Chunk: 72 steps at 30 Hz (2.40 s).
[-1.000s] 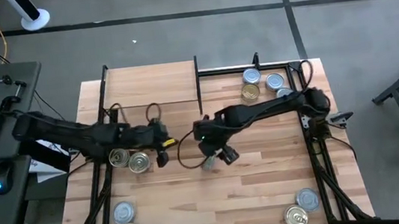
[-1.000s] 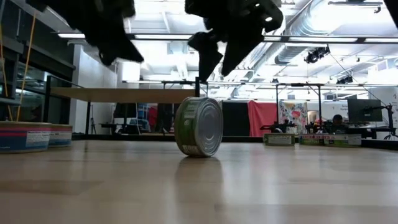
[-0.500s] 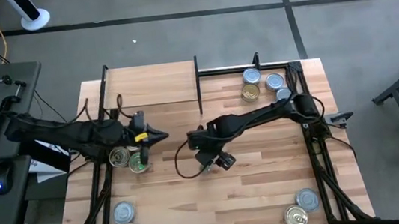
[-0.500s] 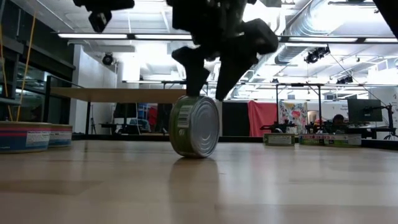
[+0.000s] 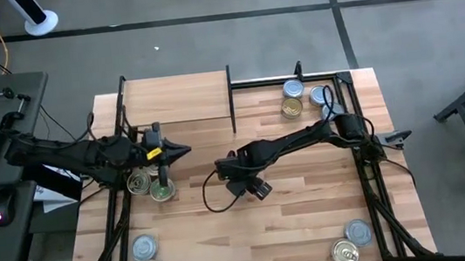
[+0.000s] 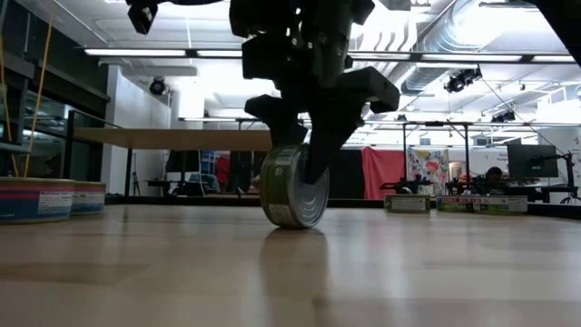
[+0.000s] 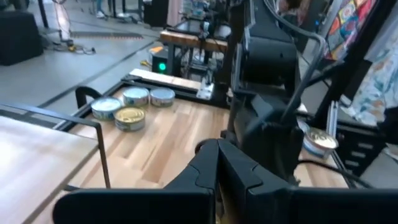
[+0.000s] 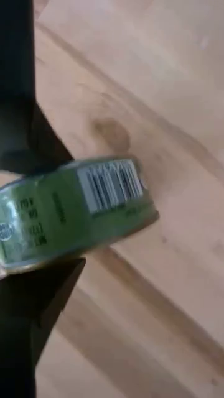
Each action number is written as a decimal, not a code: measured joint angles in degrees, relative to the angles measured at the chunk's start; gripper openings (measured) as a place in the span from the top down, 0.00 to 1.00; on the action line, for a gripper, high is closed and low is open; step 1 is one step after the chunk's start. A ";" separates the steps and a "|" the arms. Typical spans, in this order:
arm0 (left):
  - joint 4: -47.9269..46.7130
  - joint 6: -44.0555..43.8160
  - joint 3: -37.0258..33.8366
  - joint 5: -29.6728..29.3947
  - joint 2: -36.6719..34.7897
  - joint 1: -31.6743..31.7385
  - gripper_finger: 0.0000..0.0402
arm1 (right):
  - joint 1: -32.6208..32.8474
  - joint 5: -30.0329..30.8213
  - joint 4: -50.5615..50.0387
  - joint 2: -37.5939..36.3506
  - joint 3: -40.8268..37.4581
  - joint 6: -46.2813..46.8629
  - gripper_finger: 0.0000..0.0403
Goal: Stack canned seafood by type on shelf
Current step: Put the green tuna can on the shelf, then stack the green tuna can on top of the other green tuna can on the shelf
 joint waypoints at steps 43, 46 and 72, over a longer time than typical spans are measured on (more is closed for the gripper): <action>1.08 9.04 7.08 -7.19 -6.97 2.45 1.00 | -20.63 37.10 22.09 0.23 14.94 -3.43 0.67; 1.07 8.98 7.08 -7.28 -6.87 2.45 1.00 | -20.63 37.07 22.24 0.23 14.94 -2.97 0.63; -0.08 8.79 7.06 -13.97 -6.77 2.45 1.00 | -18.84 29.43 10.24 0.17 25.69 5.43 0.35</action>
